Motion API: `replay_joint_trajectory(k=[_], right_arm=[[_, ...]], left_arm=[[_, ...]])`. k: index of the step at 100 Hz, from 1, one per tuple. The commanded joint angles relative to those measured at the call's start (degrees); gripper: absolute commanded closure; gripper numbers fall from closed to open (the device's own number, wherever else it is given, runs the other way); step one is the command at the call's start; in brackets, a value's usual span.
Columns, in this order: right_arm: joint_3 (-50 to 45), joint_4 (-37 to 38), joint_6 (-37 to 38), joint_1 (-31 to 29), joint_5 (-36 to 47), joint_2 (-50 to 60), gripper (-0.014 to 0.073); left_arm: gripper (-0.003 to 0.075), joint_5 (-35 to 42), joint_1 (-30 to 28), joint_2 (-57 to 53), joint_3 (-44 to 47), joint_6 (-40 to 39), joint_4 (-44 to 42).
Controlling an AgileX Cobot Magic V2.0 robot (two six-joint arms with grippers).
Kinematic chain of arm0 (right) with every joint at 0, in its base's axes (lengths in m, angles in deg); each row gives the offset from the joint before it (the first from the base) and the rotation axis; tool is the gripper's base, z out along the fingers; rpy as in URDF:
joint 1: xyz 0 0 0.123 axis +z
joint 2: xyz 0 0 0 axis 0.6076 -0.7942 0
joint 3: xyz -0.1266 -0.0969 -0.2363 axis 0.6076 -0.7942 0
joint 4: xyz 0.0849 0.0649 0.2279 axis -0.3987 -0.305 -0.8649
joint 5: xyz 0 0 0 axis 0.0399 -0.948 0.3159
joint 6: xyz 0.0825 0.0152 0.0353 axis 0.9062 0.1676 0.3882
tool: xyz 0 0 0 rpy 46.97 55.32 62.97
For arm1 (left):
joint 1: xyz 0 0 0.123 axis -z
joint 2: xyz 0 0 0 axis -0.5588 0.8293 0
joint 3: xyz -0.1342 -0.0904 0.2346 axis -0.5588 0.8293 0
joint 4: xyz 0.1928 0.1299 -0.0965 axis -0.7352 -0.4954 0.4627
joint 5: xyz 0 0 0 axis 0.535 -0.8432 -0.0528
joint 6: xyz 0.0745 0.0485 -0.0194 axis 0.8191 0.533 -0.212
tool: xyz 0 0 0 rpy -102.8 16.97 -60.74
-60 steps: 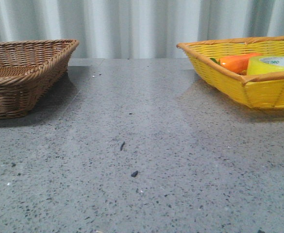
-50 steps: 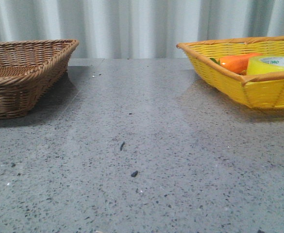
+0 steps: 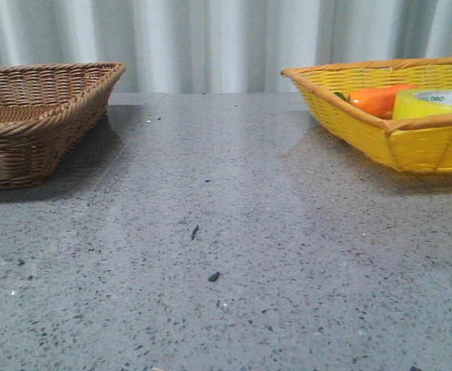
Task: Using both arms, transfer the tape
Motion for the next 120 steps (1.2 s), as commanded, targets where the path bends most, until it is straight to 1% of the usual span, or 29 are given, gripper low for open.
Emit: replay_joint_trajectory(k=[1, 20, 39, 44, 48, 56, 82, 98, 111, 116, 120], right_arm=[[-1.24, 0.64, -0.6, -0.41, 1.0, 0.74, 0.0655], [-1.24, 0.64, -0.6, -0.41, 1.01, 0.74, 0.0655], [-1.24, 0.64, -0.6, -0.41, 1.23, 0.74, 0.0655], [-1.24, 0.64, -0.6, -0.41, 1.35, 0.74, 0.0655], [-1.24, 0.64, -0.6, -0.41, 1.66, 0.74, 0.0655], [-1.24, 0.64, -0.6, -0.41, 4.14, 0.74, 0.0655], [-1.24, 0.64, -0.6, -0.41, 13.52, 0.74, 0.0655], [-1.24, -2.65, -0.6, -0.41, 15.89, 0.74, 0.0655], [-1.24, -3.5, -0.6, -0.41, 15.79, 0.74, 0.0655], [-1.24, -4.07, -0.6, -0.41, 15.53, 0.74, 0.0655], [-1.24, -5.44, -0.6, -0.41, 15.53, 0.74, 0.0655]], left_arm=[[0.0741, 3.81, -0.28, -1.57, 0.48, 0.09, 0.75], [0.0741, 3.81, -0.28, -1.57, 0.48, 0.09, 0.75], [0.0741, 3.81, -0.28, -1.57, 0.48, 0.09, -1.28], [0.0741, 3.81, -0.28, -1.57, 0.48, 0.09, -2.62], [0.0741, 3.81, -0.28, -1.57, 0.48, 0.09, -5.28], [0.0741, 3.81, -0.28, -1.57, 0.48, 0.09, -8.18], [0.0741, 3.81, -0.28, -1.57, 0.48, 0.09, -8.16], [0.0741, 3.91, -0.28, -1.57, 0.48, 0.09, -8.16], [0.0741, 7.32, -0.28, -1.57, 0.48, 0.09, -5.45], [0.0741, 10.13, -0.28, -1.57, 0.48, -0.28, -1.34], [0.0741, 12.67, -0.28, -1.57, 0.48, -0.88, 4.99]])
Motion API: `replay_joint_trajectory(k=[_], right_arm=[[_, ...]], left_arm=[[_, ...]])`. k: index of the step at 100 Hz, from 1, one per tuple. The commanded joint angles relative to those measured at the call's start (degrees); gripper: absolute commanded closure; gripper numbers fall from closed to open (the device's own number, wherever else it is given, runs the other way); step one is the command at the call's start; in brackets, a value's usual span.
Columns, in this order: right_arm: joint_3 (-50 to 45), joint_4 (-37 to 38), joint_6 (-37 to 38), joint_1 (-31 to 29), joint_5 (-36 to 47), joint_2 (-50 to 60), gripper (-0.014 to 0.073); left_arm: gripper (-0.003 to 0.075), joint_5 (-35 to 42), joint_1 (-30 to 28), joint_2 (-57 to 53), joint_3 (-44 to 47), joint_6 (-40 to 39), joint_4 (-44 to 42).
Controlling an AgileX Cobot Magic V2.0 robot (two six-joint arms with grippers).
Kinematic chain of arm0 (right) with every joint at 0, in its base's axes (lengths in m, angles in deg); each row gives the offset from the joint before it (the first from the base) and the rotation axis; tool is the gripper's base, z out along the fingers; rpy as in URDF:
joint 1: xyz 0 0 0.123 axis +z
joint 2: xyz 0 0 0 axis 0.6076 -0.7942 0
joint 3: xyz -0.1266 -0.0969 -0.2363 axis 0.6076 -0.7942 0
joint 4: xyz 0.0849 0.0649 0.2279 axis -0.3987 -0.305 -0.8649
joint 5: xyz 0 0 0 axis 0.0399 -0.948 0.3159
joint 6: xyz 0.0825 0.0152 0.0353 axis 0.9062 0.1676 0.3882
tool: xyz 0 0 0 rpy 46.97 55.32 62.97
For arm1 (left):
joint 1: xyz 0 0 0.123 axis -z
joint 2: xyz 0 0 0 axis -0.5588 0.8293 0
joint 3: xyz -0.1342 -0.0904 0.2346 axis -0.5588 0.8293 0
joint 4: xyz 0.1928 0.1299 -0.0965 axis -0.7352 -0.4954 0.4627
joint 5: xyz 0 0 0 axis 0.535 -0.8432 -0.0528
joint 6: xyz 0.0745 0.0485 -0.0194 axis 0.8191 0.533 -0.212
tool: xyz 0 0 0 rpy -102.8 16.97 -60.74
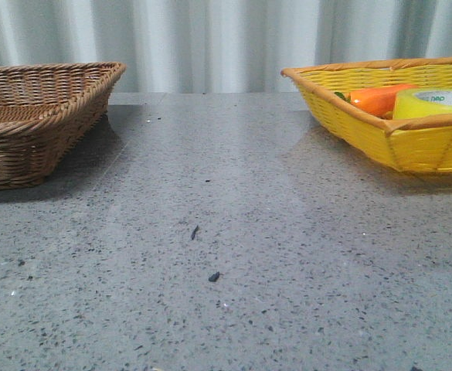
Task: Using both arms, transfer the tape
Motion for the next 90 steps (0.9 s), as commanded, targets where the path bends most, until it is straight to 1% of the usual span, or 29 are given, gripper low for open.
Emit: replay_joint_trajectory(k=[1, 6, 11, 16, 79, 86, 90], right_arm=[[-1.24, -2.65, -0.57, -0.41, 4.65, 0.74, 0.0655], [-1.24, -4.52, -0.57, -0.41, 4.53, 0.74, 0.0655], [-1.24, -5.94, -0.57, -0.41, 4.53, 0.74, 0.0655], [-1.24, -6.45, -0.57, -0.41, 4.53, 0.74, 0.0655], [-1.24, -7.64, -0.57, -0.41, 4.65, 0.74, 0.0655], [-1.24, -8.73, -0.45, -0.41, 5.72, 0.74, 0.0655], [-1.24, -11.71, 0.76, -0.41, 7.63, 0.74, 0.0655]], left_arm=[[0.0741, 9.39, -0.28, -1.57, 0.48, -1.05, 9.32], [0.0741, 11.84, -0.28, -1.57, 0.48, -1.05, 15.45], [0.0741, 14.28, -0.28, -1.57, 0.48, -1.05, 19.04], [0.0741, 15.79, -0.28, -1.57, 0.48, -1.05, 20.9], [0.0741, 15.53, -0.28, -1.57, 0.48, -1.05, 21.43], [0.0741, 15.53, -0.28, -1.57, 0.48, -1.05, 21.43], [0.0741, 15.9, -0.28, -1.57, 0.48, -1.05, 21.43]])
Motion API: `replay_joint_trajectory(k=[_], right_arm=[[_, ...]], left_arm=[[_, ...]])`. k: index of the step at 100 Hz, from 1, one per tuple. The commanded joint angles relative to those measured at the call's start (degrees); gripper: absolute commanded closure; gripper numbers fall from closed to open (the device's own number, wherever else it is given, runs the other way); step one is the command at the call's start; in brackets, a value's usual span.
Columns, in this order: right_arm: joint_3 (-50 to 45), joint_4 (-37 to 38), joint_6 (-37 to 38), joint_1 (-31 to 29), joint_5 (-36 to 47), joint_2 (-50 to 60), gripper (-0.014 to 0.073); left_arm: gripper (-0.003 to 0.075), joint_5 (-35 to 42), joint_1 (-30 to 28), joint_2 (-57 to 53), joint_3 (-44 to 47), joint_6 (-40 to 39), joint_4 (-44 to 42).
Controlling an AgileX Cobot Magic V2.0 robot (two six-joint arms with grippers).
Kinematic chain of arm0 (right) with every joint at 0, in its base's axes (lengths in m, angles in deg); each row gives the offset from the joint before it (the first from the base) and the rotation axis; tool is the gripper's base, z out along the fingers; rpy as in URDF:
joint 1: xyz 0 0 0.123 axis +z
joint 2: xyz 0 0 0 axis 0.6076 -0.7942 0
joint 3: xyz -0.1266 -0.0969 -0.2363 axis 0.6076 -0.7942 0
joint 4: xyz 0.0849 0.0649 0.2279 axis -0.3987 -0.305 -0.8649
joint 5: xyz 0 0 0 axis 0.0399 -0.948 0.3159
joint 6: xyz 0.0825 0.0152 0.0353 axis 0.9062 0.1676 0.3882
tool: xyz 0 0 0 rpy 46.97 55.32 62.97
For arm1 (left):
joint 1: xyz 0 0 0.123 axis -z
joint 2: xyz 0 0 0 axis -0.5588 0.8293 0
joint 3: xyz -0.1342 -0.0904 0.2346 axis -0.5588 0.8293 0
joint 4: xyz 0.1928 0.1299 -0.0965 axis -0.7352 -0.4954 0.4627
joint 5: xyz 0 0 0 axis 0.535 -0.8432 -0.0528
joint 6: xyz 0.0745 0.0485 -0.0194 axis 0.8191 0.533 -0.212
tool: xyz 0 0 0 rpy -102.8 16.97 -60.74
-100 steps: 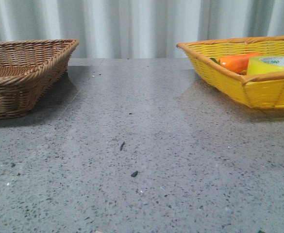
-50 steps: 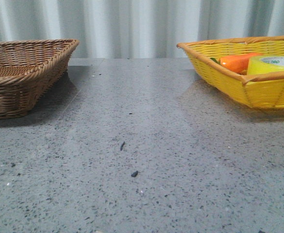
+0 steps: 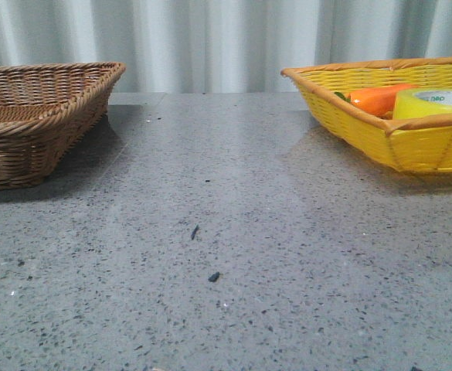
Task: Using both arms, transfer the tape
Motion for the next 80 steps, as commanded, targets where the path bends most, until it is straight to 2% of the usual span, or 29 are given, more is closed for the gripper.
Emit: replay_joint_trajectory(k=[1, 8, 13, 24, 35, 42, 45, 54, 61, 70, 80], right_arm=[[-1.24, -5.19, 1.11, -0.41, 7.57, 0.74, 0.0655], [-0.5, -16.53, 5.49, -0.41, 12.25, 0.74, 0.0655], [1.24, -21.38, 5.96, -0.17, 12.88, 0.74, 0.0655], [8.13, -18.88, 4.89, 0.21, 6.19, 0.13, 0.0655], [16.59, -12.46, 4.36, 0.62, -3.24, -4.03, 0.0655], [22.57, -8.75, 4.34, 0.72, -9.18, -9.16, 0.0652], [25.15, -7.38, 4.23, 0.86, -11.46, -12.33, 0.0648], [34.07, -5.89, 0.53, 0.86, -19.12, -20.82, 0.0566], [41.38, -5.89, -0.63, 0.86, -25.24, -28.6, 0.0451], [50.7, -5.65, -0.63, 1.59, -32.58, -38.74, 0.0305], [59.95, -3.79, -0.63, 2.59, -39.9, -50.34, 0.0288]], left_arm=[[0.0741, 4.85, -0.28, -1.57, 0.48, -0.35, 0.91], [0.0741, 7.38, -0.02, -1.57, -0.07, -0.4, 3.15], [0.0741, 7.29, 0.16, -1.57, -1.63, -0.26, 2.86], [0.0741, 0.77, 0.46, 0.66, -7.04, 0.25, -1.42], [0.0734, -7.37, 0.46, 6.17, -14.87, 0.25, -2.98], [0.0672, -10.33, 0.57, 11.1, -19.59, 0.68, -2.98], [0.0609, -11.04, 0.6, 13.73, -21.32, 1.53, -2.98], [0.0415, -11.75, 1.14, 19.98, -26.33, 2.92, -2.98], [0.0334, -12.63, 2.03, 24.37, -29.64, 3.17, -2.98], [0.0336, -13.72, 3.65, 28.51, -32.74, 4.5, -2.98], [0.0356, -14.71, 6.47, 30.97, -34.95, 4.52, -2.88]])
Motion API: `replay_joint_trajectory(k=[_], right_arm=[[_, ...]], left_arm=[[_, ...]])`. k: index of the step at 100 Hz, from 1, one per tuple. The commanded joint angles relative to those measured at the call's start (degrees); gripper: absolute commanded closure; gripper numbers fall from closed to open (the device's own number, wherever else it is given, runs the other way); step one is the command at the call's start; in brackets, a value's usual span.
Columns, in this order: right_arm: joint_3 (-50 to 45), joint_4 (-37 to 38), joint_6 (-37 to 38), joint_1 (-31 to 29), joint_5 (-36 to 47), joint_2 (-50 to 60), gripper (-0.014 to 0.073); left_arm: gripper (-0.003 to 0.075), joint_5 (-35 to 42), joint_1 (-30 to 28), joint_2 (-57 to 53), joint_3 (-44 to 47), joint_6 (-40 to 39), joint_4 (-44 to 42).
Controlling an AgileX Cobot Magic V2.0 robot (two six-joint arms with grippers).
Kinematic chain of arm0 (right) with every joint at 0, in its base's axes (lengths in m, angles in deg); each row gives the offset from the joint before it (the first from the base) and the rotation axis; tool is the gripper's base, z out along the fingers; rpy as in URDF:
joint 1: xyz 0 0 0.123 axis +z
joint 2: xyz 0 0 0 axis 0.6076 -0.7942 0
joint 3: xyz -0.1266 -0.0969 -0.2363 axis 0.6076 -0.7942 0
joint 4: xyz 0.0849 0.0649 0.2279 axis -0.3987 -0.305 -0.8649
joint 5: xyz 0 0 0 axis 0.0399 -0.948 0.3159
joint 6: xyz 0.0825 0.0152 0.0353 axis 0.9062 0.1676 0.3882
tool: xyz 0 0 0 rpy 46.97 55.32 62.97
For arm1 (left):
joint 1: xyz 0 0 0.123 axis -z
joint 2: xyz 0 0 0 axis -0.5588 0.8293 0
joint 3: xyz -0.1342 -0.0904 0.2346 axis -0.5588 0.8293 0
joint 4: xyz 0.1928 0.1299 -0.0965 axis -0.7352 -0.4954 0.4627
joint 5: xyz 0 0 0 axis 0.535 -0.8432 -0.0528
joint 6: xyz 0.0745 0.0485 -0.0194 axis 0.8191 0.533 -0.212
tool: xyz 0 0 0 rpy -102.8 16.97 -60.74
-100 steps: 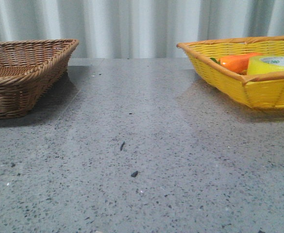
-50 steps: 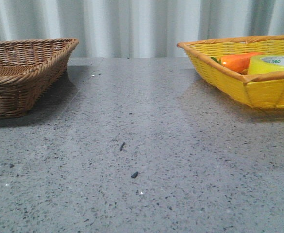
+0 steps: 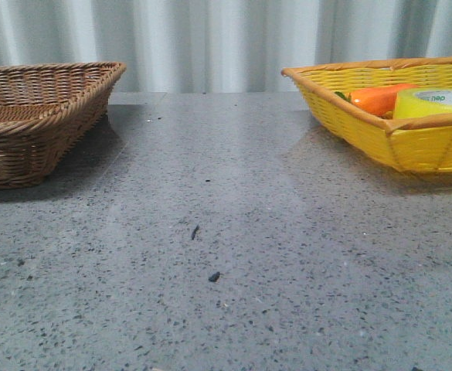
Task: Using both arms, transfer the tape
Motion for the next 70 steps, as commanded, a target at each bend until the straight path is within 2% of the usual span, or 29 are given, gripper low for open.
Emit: replay_joint_trajectory(k=[1, 13, 32, 47, 70], right_arm=[[9.43, 1.79, -0.75, 0.89, -4.51, -10.46, 0.0288], [19.47, 5.3, -0.75, 2.09, -11.99, -22.94, 0.0288], [29.6, 9.82, -0.64, 2.47, -15.6, -37.78, 0.0288], [31.64, 11.08, -0.54, 2.47, -15.08, -44.94, 0.0288], [31.64, 14.0, -0.04, 2.47, -13.86, -50.49, 0.0288]], left_arm=[[0.0357, 2.7, 2.64, 2.32, -3.55, 0.64, 0.36], [0.0358, 3.06, 6.8, 2.91, -3.75, 0.64, 0.36], [0.0357, 2.88, 11.89, 2.91, -3.75, 0.64, 0.93], [0.0357, 2.88, 13.95, 2.91, -3.75, 0.64, 4.66], [0.0357, 2.88, 14.5, 2.91, -3.75, 0.64, 4.76]])
